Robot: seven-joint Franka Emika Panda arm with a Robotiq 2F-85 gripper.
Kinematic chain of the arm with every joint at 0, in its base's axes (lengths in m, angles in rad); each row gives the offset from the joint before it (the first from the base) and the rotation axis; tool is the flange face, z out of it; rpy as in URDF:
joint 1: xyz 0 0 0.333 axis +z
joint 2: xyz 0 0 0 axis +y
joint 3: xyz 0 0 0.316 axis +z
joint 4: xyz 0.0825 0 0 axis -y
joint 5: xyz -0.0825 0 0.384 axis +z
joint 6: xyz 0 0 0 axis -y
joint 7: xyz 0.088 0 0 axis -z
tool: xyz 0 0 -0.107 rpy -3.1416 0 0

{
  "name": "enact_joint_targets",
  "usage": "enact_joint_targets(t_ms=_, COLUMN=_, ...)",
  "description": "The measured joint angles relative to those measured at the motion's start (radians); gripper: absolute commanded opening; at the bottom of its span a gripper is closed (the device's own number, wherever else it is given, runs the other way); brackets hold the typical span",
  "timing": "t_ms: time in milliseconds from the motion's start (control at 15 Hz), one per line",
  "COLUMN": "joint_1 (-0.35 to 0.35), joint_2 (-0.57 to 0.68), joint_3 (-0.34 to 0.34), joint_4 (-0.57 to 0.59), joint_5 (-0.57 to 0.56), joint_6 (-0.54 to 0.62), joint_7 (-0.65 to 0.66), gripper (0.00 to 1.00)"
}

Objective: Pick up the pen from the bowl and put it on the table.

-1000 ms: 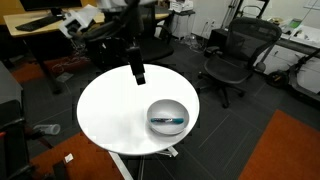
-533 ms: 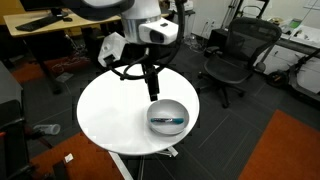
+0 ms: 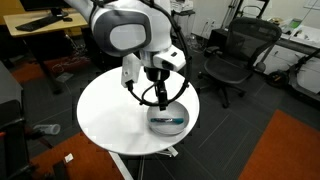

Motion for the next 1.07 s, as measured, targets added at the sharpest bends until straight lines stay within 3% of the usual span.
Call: enact_joint_targets(t_ms=1067, joint_1=-0.029, joint_2=0.238, joint_3=-0.025, joint_4=0.221, joint_5=0.079, joint_6=-0.008, joint_7=-0.001, gripper=1.00)
